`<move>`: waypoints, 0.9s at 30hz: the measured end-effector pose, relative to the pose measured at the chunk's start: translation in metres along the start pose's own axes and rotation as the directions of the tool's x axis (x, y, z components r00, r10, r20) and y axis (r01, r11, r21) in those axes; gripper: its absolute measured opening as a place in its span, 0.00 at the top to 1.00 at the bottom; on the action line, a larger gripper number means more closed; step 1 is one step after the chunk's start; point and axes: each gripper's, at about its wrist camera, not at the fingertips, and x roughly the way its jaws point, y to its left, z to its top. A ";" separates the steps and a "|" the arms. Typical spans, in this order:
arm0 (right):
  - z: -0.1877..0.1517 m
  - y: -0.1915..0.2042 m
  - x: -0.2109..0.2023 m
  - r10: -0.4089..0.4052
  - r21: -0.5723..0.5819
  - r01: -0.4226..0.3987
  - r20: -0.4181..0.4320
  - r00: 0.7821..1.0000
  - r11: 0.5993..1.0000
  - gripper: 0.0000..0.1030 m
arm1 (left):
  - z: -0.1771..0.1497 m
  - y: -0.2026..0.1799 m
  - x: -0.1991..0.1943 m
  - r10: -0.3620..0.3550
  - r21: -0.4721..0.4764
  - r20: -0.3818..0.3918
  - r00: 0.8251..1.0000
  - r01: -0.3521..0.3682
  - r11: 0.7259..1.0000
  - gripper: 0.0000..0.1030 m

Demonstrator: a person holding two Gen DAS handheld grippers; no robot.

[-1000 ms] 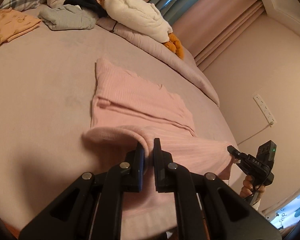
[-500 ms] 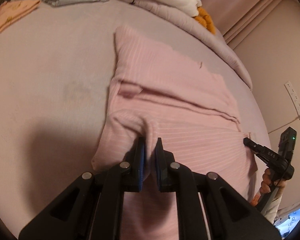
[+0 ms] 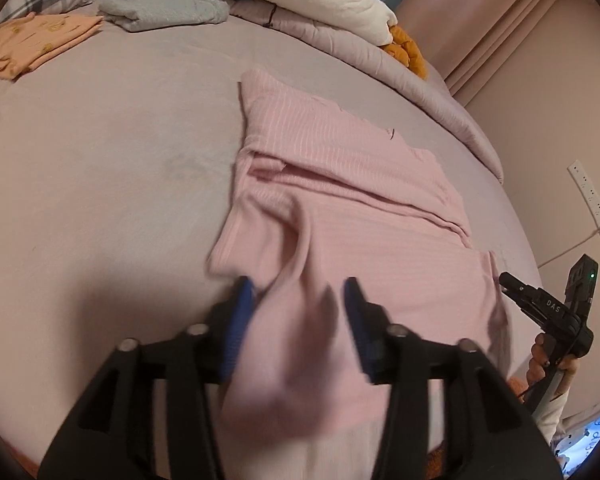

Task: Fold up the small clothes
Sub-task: 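Lift the hem and fold it toward the collar with both grippers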

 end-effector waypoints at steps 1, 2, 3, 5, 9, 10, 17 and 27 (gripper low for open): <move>-0.003 -0.004 -0.008 0.000 0.006 0.000 0.005 1.000 1.000 0.62 | -0.004 0.002 -0.005 0.003 -0.005 0.006 1.000 -0.003 1.000 0.39; -0.005 -0.008 -0.012 -0.007 0.016 0.007 0.004 1.000 1.000 0.61 | -0.009 0.005 -0.011 0.011 -0.010 0.014 1.000 -0.011 1.000 0.38; -0.008 -0.011 -0.016 -0.017 0.031 0.017 0.003 1.000 0.999 0.58 | -0.012 0.007 -0.014 0.017 -0.015 0.018 1.000 -0.017 1.000 0.36; -0.016 -0.021 -0.023 -0.025 0.058 0.025 0.000 1.000 0.998 0.56 | -0.021 0.012 -0.019 0.015 -0.039 0.018 1.000 -0.014 0.999 0.35; -0.031 -0.032 -0.024 -0.021 0.102 0.024 -0.031 0.999 0.995 0.56 | -0.036 0.019 -0.017 -0.037 -0.096 -0.014 0.999 0.035 0.995 0.35; -0.034 -0.034 -0.023 -0.013 0.114 0.017 -0.035 0.999 0.993 0.56 | -0.039 0.019 -0.016 -0.038 -0.104 -0.015 0.999 0.036 0.994 0.35; -0.043 -0.034 -0.017 0.084 0.185 -0.084 0.008 0.996 0.979 0.56 | -0.048 0.015 -0.015 -0.038 -0.113 0.003 0.999 0.038 0.993 0.36; -0.051 -0.032 -0.010 0.131 0.215 -0.140 0.054 0.990 0.967 0.93 | -0.051 0.033 0.002 -0.192 -0.276 -0.009 0.981 0.182 0.944 0.89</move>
